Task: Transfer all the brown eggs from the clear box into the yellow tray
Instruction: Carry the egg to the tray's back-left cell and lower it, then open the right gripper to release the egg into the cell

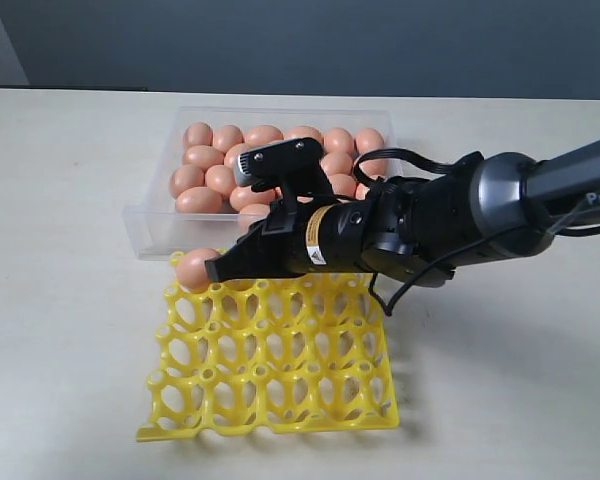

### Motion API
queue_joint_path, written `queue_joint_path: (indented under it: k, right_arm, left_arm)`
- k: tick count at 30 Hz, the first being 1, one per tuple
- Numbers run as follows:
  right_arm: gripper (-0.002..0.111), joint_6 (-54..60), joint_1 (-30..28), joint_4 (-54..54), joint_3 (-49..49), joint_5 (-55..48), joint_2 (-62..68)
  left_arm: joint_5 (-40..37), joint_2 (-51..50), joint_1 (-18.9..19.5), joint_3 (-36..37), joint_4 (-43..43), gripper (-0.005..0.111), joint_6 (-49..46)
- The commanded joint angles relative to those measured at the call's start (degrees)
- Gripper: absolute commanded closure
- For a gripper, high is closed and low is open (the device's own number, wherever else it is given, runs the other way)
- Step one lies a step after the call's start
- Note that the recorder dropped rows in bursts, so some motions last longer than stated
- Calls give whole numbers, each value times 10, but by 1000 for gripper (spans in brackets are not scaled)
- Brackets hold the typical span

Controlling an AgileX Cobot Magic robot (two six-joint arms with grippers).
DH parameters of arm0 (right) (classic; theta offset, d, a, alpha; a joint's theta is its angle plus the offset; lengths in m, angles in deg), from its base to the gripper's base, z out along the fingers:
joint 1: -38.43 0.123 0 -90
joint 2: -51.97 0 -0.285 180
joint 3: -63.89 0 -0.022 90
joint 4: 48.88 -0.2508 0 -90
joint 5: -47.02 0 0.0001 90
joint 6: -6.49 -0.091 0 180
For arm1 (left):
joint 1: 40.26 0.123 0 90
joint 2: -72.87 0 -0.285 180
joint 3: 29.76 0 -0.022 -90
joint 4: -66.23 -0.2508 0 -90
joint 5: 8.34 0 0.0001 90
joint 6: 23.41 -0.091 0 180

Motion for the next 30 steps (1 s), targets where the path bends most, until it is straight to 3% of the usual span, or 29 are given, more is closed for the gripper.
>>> queue_joint_path:
  k: [1,30]
  right_arm:
    - [108,-5,2,-2,3,25,10]
    - [108,-50,2,-10,3,134,52]
  left_arm:
    - [6,3,2,2,0,106,0]
    - [6,3,2,2,0,106,0]
